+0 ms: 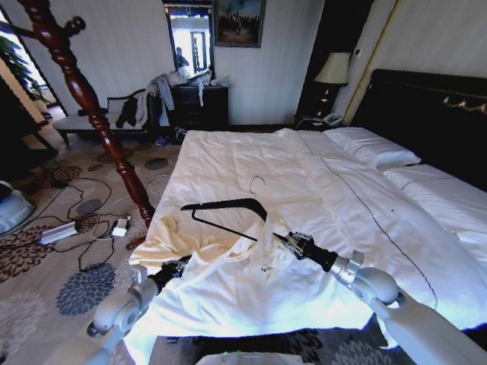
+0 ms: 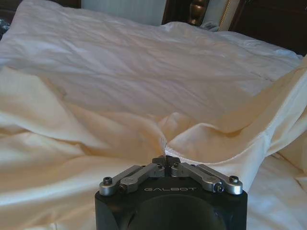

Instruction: Pick up the clothes from the bed and hang them on the clothes hanger.

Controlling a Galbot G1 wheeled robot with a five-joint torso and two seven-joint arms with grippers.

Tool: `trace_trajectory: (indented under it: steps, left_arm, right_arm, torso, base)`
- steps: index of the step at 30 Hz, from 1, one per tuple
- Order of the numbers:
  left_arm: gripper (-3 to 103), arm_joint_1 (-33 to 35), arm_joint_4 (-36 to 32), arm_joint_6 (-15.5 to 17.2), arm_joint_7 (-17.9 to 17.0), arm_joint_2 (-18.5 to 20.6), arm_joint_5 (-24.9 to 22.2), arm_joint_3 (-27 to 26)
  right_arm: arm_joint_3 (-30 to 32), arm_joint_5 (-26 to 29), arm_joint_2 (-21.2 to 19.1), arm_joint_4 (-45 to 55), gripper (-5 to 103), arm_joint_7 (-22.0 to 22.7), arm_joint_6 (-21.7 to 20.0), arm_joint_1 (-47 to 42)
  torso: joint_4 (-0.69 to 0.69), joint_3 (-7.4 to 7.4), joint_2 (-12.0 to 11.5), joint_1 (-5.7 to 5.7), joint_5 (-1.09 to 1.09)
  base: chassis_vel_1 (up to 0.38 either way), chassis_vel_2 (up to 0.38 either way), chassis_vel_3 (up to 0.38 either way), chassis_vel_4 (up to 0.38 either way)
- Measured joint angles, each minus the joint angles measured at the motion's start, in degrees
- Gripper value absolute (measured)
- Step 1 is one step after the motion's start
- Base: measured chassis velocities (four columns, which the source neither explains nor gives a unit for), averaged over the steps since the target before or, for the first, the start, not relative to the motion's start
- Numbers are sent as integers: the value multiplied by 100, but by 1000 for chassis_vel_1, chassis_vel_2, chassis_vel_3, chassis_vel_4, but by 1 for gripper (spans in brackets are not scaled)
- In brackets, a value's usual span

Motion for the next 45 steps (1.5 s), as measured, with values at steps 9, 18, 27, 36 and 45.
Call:
trace_trajectory:
  steps: [9, 18, 27, 36, 45]
  left_arm:
    - [0, -94, -48, -54, 5, -114, -179, -110]
    - [0, -663, -514, -103, -271, 80, -1894, -1254]
    - [0, -1665, -835, -26, -713, 874, -3417, -1703]
    - [0, -2527, -1342, 126, -983, 1483, -4185, -1378]
    - [0, -2449, -1966, 174, -1018, 1667, -4603, -1547]
  right_arm:
    - [82, -1, -22, 23, 19, 20, 4, -74]
    - [13, 519, -117, 27, 19, 245, -112, -32]
    - [-68, 268, -249, 32, 19, 3, -158, -32]
    - [-103, -104, -354, 40, 19, -32, -409, -19]
    - [-97, -322, -392, 20, 19, 678, -614, -36]
  torso:
    - [0, 0, 0, 0, 0]
    - [1, 0, 0, 0, 0]
    - [-1, 0, 0, 0, 0]
    - [0, 0, 0, 0, 1]
    - [0, 0, 0, 0, 1]
  base:
    - [0, 0, 0, 0]
    - [0, 0, 0, 0]
    - [0, 0, 0, 0]
    - [0, 0, 0, 0]
    - [0, 0, 0, 0]
